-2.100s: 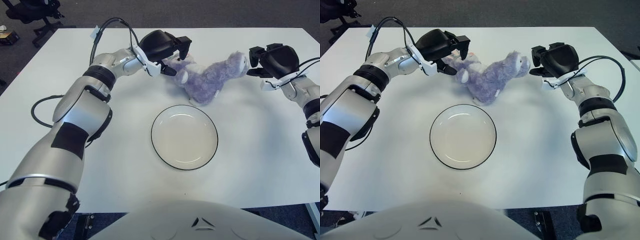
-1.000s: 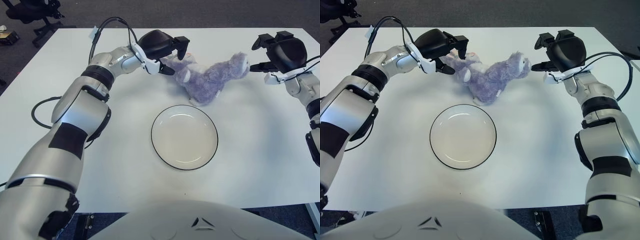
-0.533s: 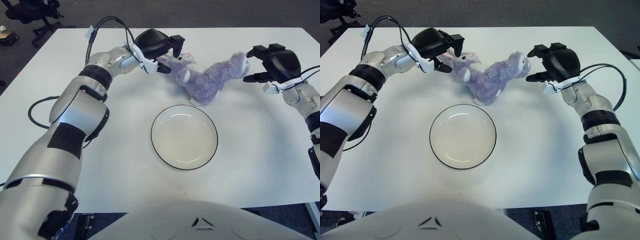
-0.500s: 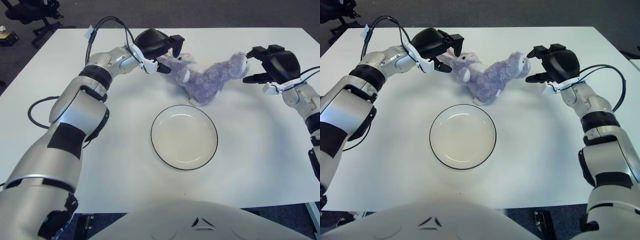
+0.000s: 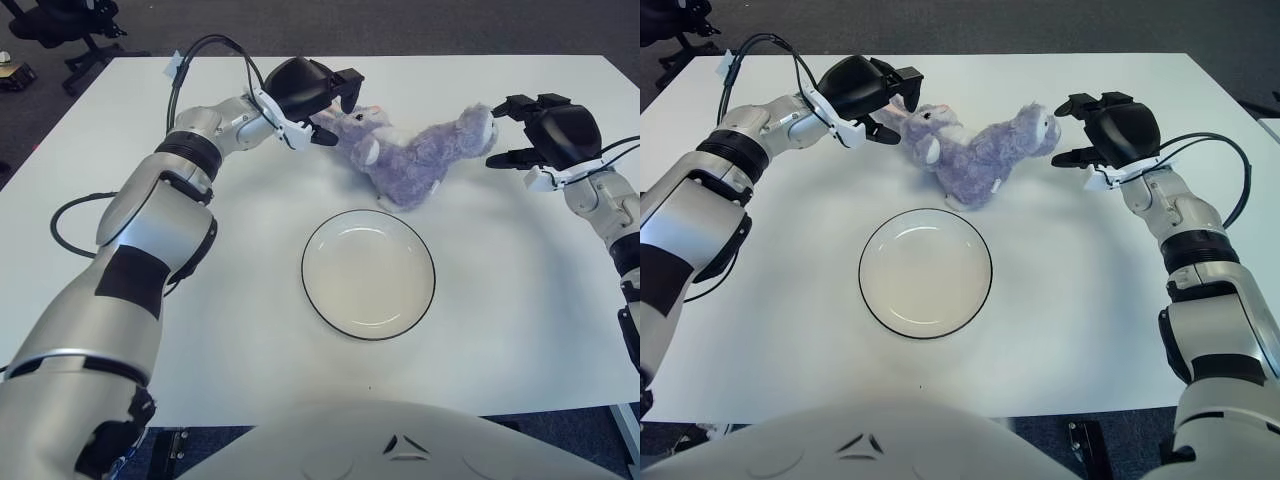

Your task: Put the doll into the plate.

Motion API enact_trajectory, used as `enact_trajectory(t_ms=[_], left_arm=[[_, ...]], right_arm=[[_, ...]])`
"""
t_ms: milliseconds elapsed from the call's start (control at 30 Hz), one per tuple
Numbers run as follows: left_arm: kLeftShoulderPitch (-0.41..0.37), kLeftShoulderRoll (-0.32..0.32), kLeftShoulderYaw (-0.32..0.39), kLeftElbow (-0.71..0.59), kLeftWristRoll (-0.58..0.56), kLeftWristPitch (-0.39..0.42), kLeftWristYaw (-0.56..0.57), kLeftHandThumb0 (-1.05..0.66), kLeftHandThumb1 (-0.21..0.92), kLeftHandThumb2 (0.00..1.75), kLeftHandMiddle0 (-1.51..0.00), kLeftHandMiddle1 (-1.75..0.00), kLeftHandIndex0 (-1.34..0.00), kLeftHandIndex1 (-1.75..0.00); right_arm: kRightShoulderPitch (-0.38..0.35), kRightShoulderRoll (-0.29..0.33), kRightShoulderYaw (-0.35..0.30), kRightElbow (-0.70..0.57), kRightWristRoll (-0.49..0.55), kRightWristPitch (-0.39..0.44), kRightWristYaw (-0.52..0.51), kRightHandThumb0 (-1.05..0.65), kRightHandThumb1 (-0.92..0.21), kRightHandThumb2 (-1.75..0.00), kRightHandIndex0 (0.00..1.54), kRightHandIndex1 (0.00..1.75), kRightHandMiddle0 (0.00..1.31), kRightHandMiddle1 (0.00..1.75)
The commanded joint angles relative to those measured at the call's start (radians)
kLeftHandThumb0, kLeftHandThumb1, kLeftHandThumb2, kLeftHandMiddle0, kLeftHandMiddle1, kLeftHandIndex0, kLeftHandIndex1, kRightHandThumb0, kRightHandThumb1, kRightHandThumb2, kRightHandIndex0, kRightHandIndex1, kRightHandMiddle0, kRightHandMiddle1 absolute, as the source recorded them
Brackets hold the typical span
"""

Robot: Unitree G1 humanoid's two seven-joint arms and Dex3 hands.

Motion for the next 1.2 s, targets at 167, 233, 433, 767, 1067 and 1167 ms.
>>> enact_trajectory(t_ms=[167,233,433,767,1067,1167], left_arm=[[-0.017,0.017,-0.016,-0.004,0.016,0.021,-0.011,-0.61,0.91,0.04,-0.37,-0.06,-0.28,-0.18],[-0.017,0.017,-0.017,-0.004,0.015,0.021,-0.011,-0.63,0.92,0.03,-0.36,-0.02,-0.27,-0.14],[-0.025,0.004,-0.026,0.026,0.014,0.008,-0.057,-0.71,0.91,0.01,-0.21,0.00,-0.25,-0.09],[-0.027,-0.013,-0.038,0.043,0.022,0.011,-0.066,-0.73,0.91,0.00,-0.14,0.00,-0.25,-0.06],[-0.027,-0.043,-0.078,0.066,0.056,0.020,-0.027,-0.74,0.90,0.00,-0.03,0.00,-0.22,-0.03],[-0.028,-0.044,-0.080,0.068,0.057,0.020,-0.024,-0.74,0.90,0.00,-0.03,0.00,-0.22,-0.03]], right_arm=[[0.035,-0.021,-0.035,-0.047,0.022,0.026,0.054,-0.48,-0.88,0.00,0.67,0.47,0.50,0.62],[0.037,-0.020,-0.039,-0.051,0.020,0.027,0.058,-0.48,-0.88,0.00,0.67,0.46,0.50,0.62],[0.074,-0.023,-0.062,-0.106,0.041,0.075,0.139,-0.48,-0.88,0.00,0.67,0.45,0.49,0.61],[0.111,-0.021,-0.091,-0.181,0.060,0.133,0.206,-0.48,-0.88,0.00,0.67,0.44,0.49,0.59],[0.153,-0.015,-0.122,-0.267,0.082,0.205,0.284,-0.49,-0.90,0.00,0.67,0.38,0.48,0.54],[0.157,-0.014,-0.126,-0.276,0.082,0.212,0.290,-0.49,-0.90,0.00,0.67,0.37,0.48,0.53]])
